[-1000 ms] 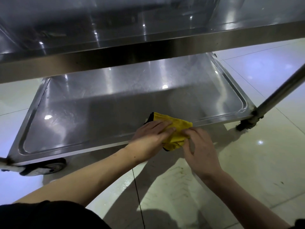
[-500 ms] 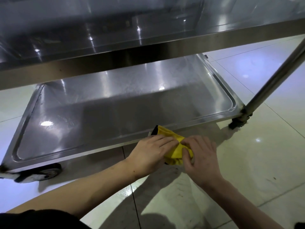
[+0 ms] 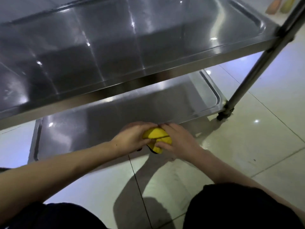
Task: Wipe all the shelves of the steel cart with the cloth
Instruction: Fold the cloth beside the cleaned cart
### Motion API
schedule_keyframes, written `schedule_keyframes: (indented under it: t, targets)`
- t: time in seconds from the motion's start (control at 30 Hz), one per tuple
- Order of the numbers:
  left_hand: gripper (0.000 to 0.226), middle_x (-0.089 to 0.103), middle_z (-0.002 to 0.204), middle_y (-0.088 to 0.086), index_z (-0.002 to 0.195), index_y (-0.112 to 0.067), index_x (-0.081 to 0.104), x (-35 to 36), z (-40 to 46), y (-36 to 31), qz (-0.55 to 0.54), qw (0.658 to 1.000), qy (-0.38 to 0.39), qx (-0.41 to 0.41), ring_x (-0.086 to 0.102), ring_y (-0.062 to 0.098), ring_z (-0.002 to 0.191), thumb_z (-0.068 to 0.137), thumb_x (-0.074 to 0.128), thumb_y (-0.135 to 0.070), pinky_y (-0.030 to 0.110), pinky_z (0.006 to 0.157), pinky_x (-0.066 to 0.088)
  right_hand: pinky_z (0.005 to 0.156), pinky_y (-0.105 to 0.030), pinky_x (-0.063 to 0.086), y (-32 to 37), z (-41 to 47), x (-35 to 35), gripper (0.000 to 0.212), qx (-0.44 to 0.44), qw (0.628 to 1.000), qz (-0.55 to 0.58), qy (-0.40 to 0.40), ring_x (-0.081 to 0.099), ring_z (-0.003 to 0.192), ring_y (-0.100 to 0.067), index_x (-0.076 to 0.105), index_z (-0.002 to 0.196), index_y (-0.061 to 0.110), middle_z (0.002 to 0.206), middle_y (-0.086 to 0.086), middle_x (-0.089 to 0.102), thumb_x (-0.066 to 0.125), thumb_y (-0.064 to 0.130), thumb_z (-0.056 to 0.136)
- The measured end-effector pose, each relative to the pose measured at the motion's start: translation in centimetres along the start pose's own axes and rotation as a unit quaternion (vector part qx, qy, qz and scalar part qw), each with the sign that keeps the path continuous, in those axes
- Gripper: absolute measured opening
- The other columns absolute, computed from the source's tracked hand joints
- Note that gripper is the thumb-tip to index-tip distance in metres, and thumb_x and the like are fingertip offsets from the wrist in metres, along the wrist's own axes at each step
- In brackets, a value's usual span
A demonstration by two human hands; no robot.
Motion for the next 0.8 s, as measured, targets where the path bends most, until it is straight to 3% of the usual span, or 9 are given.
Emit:
schedule_keyframes:
  t: [0.13, 0.27, 0.4, 0.63, 0.8]
  targets:
    - [0.046, 0.071, 0.120, -0.006, 0.128, -0.029, 0.064, -2.0, 0.8, -2.6, -0.036, 0.997, 0.022, -0.065, 0.066, 0.015, 0.107, 0.085, 0.077, -0.040, 0.027, 0.088, 0.049, 0.102, -0.043, 0.048, 1.7, 0.7, -3.7, 0.063, 0.038, 0.995, 0.002, 0.088, 0.056, 0.124, -0.030, 0.054, 0.143, 0.017, 0.133, -0.009, 0.058, 0.072, 0.050, 0.092]
    - [0.048, 0.070, 0.117, -0.005, 0.126, -0.027, 0.063, -3.9, 0.5, -5.5, -0.069, 0.992, 0.039, -0.100, 0.065, 0.018, 0.104, 0.083, 0.077, -0.045, 0.030, 0.085, 0.049, 0.101, -0.043, 0.048, 4.2, 0.3, -8.4, 0.057, 0.063, 0.989, 0.009, 0.136, 0.057, 0.123, -0.029, 0.054, 0.144, 0.018, 0.131, -0.009, 0.058, 0.072, 0.041, 0.094]
    - [0.051, 0.063, 0.113, -0.010, 0.128, -0.026, 0.058, -6.0, -1.0, -9.3, -0.105, 0.982, 0.028, -0.154, 0.054, 0.007, 0.094, 0.084, 0.077, -0.045, 0.025, 0.078, 0.040, 0.106, -0.045, 0.047, 7.3, -0.7, -12.8, 0.059, 0.077, 0.984, 0.001, 0.160, 0.055, 0.130, -0.025, 0.052, 0.148, 0.024, 0.140, -0.004, 0.057, 0.071, 0.037, 0.094]
    - [0.058, 0.062, 0.118, 0.001, 0.130, -0.022, 0.053, -15.0, -4.3, -16.3, -0.134, 0.973, 0.058, -0.179, 0.060, 0.019, 0.105, 0.078, 0.080, -0.024, 0.032, 0.088, 0.048, 0.109, -0.038, 0.043, 15.8, -3.4, -22.6, 0.059, 0.111, 0.981, 0.027, 0.159, 0.051, 0.135, -0.021, 0.054, 0.148, 0.024, 0.146, 0.000, 0.056, 0.075, 0.030, 0.093]
    - [0.056, 0.064, 0.110, -0.004, 0.127, -0.022, 0.053, -24.8, -7.0, -21.9, -0.163, 0.965, 0.076, -0.189, 0.062, 0.017, 0.098, 0.079, 0.081, -0.024, 0.027, 0.078, 0.044, 0.107, -0.038, 0.043, 23.8, -4.9, -31.0, 0.059, 0.136, 0.977, 0.038, 0.160, 0.051, 0.134, -0.025, 0.054, 0.148, 0.024, 0.145, -0.002, 0.057, 0.075, 0.027, 0.092]
Point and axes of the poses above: each hand's wrist, its own z-axis towards the middle knuckle, its own x-axis out of the palm, y = z × x, the point moved 2 cm from there along z, towards the middle knuckle
